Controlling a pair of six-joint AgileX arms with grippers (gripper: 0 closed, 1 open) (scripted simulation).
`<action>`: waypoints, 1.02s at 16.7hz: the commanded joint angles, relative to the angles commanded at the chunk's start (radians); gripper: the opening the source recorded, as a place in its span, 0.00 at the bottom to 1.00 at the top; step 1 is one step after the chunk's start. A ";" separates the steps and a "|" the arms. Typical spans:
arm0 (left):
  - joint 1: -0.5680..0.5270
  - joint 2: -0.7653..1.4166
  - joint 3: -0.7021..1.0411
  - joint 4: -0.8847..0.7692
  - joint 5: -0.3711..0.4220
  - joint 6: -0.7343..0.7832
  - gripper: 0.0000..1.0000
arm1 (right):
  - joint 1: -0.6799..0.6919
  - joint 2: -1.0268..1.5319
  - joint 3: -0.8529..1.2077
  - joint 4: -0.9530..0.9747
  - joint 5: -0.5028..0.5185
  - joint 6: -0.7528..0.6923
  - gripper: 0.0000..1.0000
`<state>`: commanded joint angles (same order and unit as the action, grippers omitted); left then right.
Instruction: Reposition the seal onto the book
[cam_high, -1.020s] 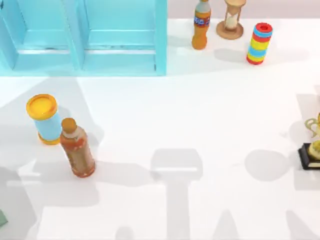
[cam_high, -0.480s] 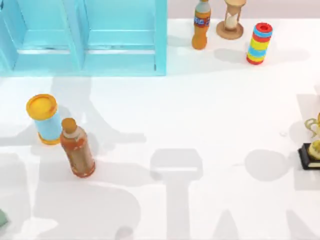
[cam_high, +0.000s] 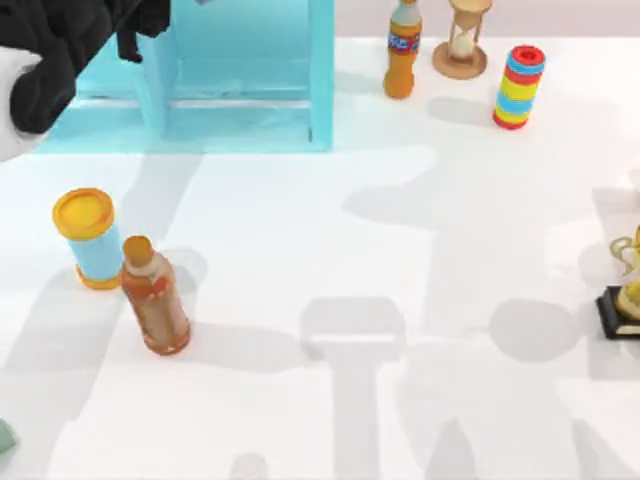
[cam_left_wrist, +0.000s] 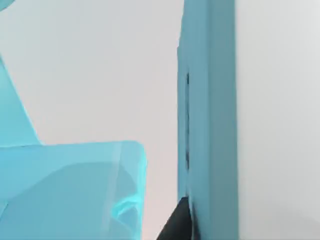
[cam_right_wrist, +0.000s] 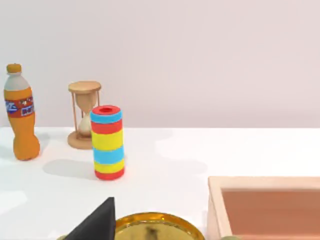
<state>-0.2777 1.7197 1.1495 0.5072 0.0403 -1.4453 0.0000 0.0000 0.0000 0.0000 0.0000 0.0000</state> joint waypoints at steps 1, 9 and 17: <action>-0.096 0.020 0.026 -0.017 -0.048 -0.093 0.00 | 0.000 0.000 0.000 0.000 0.000 0.000 1.00; -0.652 0.223 0.133 -0.300 -0.550 -0.696 0.00 | 0.000 0.000 0.000 0.000 0.000 0.000 1.00; -0.865 0.351 0.175 -0.658 -1.106 -0.999 0.00 | 0.000 0.000 0.000 0.000 0.000 0.000 1.00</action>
<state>-1.1430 2.0706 1.3247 -0.1508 -1.0658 -2.4447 0.0000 0.0000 0.0000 0.0000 0.0000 0.0000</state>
